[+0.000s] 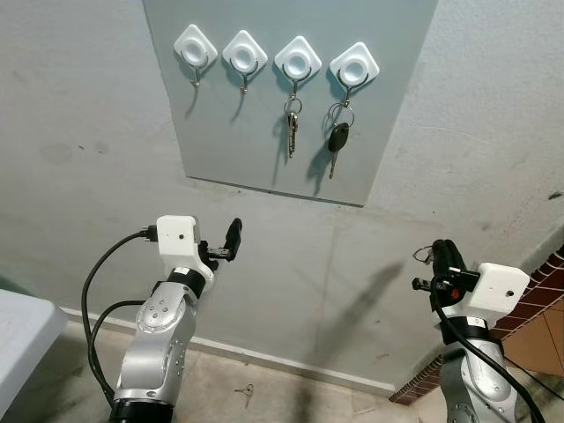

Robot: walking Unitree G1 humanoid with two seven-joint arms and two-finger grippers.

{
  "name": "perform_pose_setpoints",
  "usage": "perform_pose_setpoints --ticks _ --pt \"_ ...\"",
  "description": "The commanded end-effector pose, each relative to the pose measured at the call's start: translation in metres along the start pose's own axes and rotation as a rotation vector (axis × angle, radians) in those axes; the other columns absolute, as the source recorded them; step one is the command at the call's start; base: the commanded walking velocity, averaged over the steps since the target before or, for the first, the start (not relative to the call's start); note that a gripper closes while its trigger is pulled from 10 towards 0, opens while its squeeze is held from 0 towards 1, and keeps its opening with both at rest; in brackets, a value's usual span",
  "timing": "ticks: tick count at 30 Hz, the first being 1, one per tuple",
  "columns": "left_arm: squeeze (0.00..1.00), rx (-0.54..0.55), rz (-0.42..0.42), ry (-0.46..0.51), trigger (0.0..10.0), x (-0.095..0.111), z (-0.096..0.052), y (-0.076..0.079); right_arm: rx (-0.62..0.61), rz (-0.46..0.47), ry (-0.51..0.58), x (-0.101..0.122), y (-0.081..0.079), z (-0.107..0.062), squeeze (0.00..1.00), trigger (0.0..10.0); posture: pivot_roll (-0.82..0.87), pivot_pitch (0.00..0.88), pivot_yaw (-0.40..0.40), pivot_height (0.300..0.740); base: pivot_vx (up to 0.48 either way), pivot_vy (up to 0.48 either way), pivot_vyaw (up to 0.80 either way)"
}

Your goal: Hang keys on a hook

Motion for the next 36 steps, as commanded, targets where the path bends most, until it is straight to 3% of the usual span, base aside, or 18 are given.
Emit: perform_pose_setpoints --ticks 1,36 --pt "0.0 0.012 0.003 -0.007 10.0 -0.001 0.0001 -0.0054 0.012 0.007 0.008 0.0026 -0.0028 0.0014 0.0 10.0 0.02 0.036 -0.002 0.74 0.0 0.0 0.0" --pt "0.0 0.021 -0.005 -0.012 10.0 -0.0002 -0.0021 -0.0087 0.022 0.011 -0.003 0.0003 -0.006 0.0004 0.0 10.0 0.03 0.042 -0.008 0.74 0.0 0.0 0.0"
Point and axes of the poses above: a point about 5 cm out from each wrist's last joint towards the gripper, its own z axis pointing out of the wrist towards the gripper, its own x axis along the axis of the wrist's last joint, y = z × x, the point moved 6 cm from there along z, pointing out of the wrist towards the gripper, and after that the axes turned 3 degrees about z, right-handed, at the moved point
